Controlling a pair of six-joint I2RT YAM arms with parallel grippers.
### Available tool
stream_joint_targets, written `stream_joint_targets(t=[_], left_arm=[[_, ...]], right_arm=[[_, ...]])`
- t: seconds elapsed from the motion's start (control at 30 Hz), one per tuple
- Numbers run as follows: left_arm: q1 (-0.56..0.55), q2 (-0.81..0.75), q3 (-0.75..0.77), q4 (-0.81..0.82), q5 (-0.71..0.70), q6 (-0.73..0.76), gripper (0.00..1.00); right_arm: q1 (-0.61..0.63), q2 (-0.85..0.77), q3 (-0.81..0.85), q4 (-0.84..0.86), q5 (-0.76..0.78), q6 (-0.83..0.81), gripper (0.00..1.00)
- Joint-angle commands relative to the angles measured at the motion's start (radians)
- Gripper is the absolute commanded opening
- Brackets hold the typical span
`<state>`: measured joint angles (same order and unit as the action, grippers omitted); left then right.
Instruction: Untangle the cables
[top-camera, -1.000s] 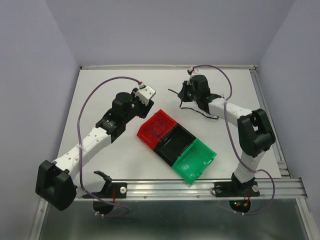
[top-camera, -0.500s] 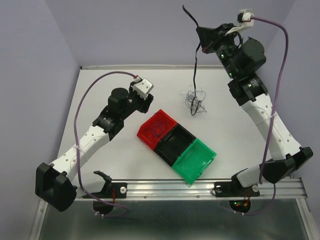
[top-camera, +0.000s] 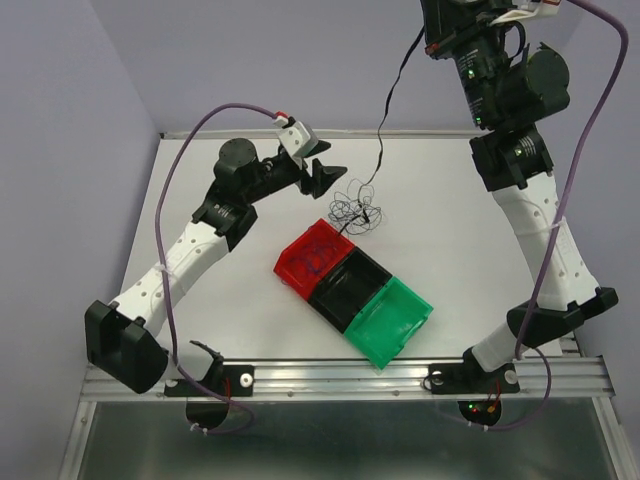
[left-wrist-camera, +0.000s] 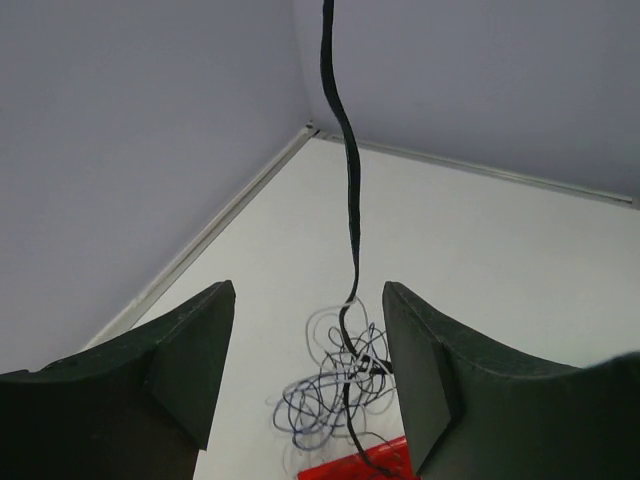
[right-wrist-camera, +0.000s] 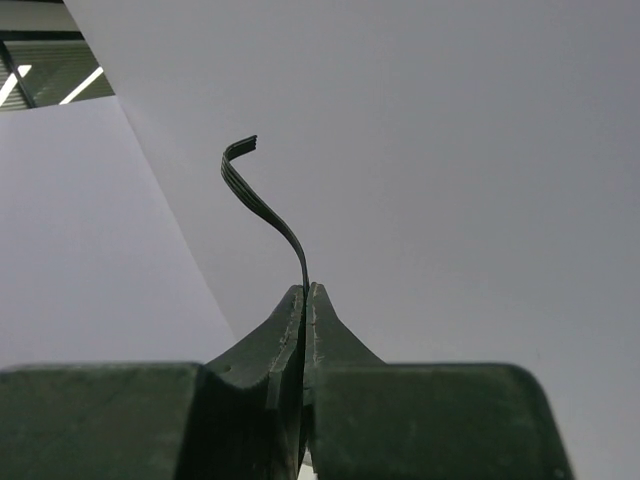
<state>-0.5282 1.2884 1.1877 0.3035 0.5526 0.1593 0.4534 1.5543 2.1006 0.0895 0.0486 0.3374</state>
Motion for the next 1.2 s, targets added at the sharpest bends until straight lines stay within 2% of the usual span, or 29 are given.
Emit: stream_joint_targets(t=[0.0,0.1,0.2,0.3,0.57,0.67,0.73,0.87,1.03,1.17], left_arm=[[0.005,0.06,0.128,0.169,0.168,-0.058,0.72],[0.002,0.167,0.245,0.178,0.2,-0.076,0.72],[0.004,0.273,0.332,0.196,0.324,-0.084,0.72],[-0.01,0.373,0.427,0.213,0.383,-0.104,0.72],[-0.065,0.514,0.602,0.232,0.406,-0.216,0.7],[-0.078,0.574,0.618,0.236,0.405,-0.242,0.64],[-0.078,0.632,0.606,0.241,0.421,-0.247,0.55],[-0.079,0.687,0.556,0.215,0.37,-0.184,0.45],[-0.095,0.735,0.565,0.096,0.273,-0.061,0.22],[-0.107,0.782,0.586,0.013,0.227,-0.012,0.16]], right_arm=[[0.005,-0.005,0.009,0.073,0.007,0.029,0.01],[0.007,-0.019,-0.042,0.119,0.014,0.054,0.01],[0.007,-0.028,-0.057,0.148,0.008,0.078,0.0],[0.007,-0.028,-0.066,0.171,0.002,0.115,0.01],[0.007,-0.05,-0.146,0.274,0.002,0.146,0.01],[0.005,-0.045,-0.143,0.28,0.002,0.153,0.01],[0.005,-0.048,-0.143,0.288,0.01,0.157,0.01],[0.007,-0.054,-0.119,0.331,0.031,0.152,0.0],[0.005,-0.069,-0.03,0.438,0.152,0.166,0.01],[0.007,-0.074,0.05,0.527,0.284,0.175,0.01]])
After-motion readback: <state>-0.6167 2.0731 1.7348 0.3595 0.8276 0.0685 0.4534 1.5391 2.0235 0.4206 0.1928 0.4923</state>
